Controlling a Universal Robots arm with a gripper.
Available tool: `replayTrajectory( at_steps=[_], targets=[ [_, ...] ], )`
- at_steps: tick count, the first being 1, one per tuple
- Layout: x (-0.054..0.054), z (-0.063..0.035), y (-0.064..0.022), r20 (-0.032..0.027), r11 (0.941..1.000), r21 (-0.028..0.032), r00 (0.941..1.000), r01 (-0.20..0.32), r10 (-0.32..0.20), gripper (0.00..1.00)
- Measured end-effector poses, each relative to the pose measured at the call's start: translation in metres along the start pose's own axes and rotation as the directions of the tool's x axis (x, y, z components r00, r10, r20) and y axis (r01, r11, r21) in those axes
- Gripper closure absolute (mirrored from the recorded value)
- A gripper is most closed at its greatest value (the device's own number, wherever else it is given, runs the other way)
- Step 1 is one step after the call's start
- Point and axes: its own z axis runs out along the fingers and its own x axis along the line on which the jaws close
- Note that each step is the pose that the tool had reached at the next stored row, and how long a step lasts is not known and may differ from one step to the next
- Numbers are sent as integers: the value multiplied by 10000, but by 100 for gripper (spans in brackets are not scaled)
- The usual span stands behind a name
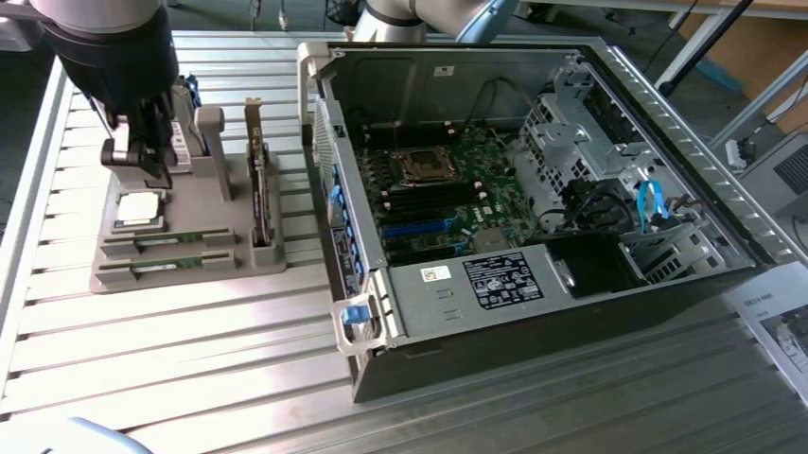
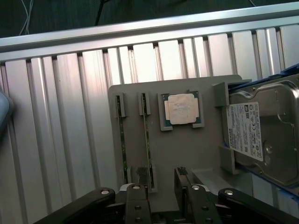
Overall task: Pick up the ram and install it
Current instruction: 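Pick up the ram and move it above insertion slot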
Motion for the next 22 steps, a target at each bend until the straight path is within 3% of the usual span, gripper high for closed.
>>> replayTrajectory(
  at_steps=[7,22],
  targets=[
    [2,63,-3,0,10000,0,10000,0,0,64],
    [77,62,-13,0,10000,-1,10000,0,0,64]
  ],
)
